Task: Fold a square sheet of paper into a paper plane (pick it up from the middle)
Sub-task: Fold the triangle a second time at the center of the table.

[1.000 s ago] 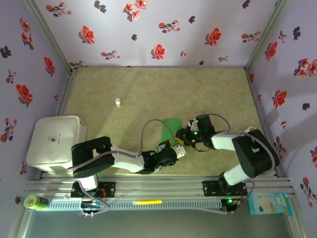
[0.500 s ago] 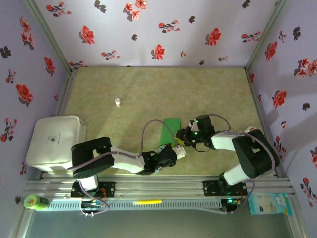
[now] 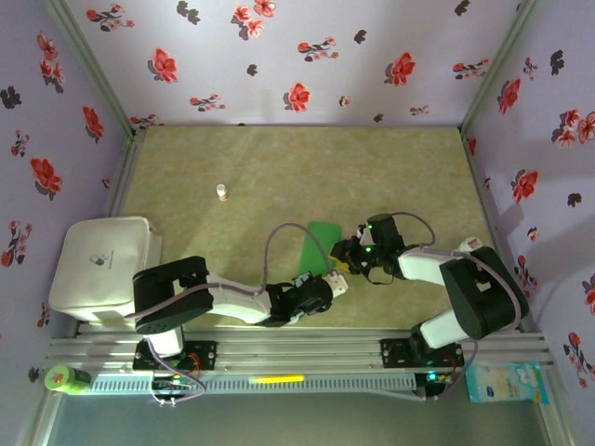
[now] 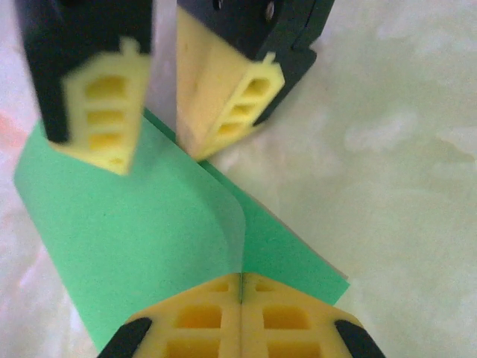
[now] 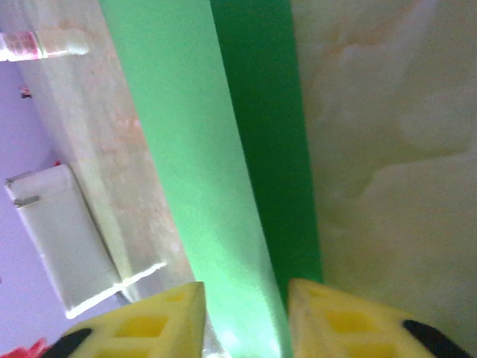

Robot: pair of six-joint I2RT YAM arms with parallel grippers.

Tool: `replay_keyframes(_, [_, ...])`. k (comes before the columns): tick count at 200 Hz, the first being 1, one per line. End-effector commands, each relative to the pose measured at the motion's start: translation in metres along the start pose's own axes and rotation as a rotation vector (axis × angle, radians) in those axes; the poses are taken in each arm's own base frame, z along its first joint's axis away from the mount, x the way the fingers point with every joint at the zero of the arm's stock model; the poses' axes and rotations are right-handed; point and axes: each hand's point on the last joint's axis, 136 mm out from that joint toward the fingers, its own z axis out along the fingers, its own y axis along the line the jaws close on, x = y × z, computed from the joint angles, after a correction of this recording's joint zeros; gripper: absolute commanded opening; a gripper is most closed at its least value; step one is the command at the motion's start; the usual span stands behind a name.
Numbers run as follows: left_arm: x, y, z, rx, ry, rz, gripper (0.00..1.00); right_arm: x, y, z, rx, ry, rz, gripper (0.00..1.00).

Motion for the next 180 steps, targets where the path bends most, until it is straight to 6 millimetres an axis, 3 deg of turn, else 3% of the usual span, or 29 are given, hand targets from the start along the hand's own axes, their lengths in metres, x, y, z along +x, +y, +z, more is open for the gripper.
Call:
replay_keyframes(1, [-0.018,0.004,-0.006,0.12,0.022,-0.215,0.0,-0.011,-0.004,-0.015,0.085,-0.088,-0.049,0.39])
replay_keyframes(45, [-0.022,0.01,-0.008,0.377,0.081,-0.561,0.0,-0.022,-0.016,-0.056,0.205,-0.269,-0.109,0.44])
replay_keyframes(71, [-0.027,0.01,-0.01,0.463,0.1,-0.633,0.0,-0.016,-0.012,-0.069,0.171,-0.306,-0.144,0.45])
replay_keyframes(142, [-0.029,0.012,-0.006,0.504,0.104,-0.737,0.01,0.021,-0.009,-0.052,0.047,-0.137,-0.105,0.28])
replay_keyframes(180, [-0.028,0.012,-0.005,0.504,0.1,-0.755,0.01,0.033,-0.005,-0.044,0.034,-0.1,-0.11,0.24])
